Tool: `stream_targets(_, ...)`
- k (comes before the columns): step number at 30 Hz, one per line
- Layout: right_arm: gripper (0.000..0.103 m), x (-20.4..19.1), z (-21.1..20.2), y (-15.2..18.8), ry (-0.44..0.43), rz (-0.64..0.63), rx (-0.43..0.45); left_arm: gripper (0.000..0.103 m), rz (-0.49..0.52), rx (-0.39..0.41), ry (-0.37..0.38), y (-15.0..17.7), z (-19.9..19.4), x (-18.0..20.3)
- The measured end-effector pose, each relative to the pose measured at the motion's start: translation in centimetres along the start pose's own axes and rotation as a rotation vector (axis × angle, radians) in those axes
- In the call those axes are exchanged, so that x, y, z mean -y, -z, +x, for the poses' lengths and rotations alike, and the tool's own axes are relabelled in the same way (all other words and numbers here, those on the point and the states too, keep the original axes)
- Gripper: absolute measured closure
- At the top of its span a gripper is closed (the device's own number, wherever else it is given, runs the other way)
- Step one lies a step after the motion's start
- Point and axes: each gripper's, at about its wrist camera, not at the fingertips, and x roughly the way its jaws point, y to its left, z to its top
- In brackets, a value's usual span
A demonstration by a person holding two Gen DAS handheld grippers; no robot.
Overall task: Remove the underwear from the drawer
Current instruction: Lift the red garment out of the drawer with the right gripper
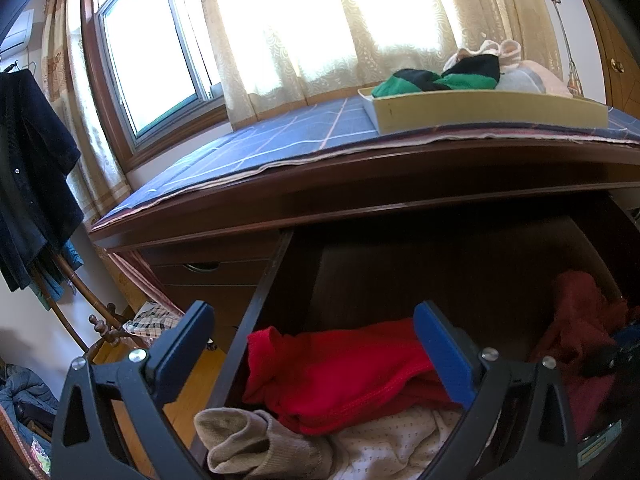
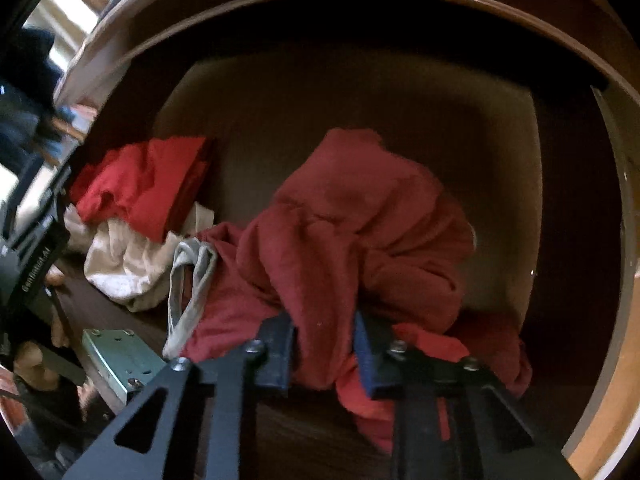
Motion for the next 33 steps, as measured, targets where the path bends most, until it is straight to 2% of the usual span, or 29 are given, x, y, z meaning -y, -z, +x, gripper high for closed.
stream_targets(4,0.091,0.8,-1.3,0.9,-0.085,0.035,0.087,0.002,0.000,0.002,0.000,0.0,-0.1,0.0)
stream_targets(8,0.093,1.3,-3.8,1.6,-0.200,0.089,0.208,0.002,0.001,0.001,-0.001,0.0,-0.1,0.0)
stream_targets(16,0.093,0.8,-9.1,1.8,-0.276,0.091,0.375,0.002,0.000,0.001,-0.001,0.0,-0.1,0.0)
stream_targets(22,0.094,-0.1,-12.9,1.8,-0.300,0.079,0.477,0.001,0.000,0.001,0.000,0.0,-0.1,0.0)
stream_targets(28,0.094,0.7,-18.3,0.8,-0.314,0.065,0.579,0.002,0.000,0.001,-0.002,0.0,-0.1,0.0)
stream_targets(33,0.094,0.5,-23.5,-1.7,-0.271,0.038,0.691,0.001,0.001,0.001,-0.002,0.0,-0.1,0.0)
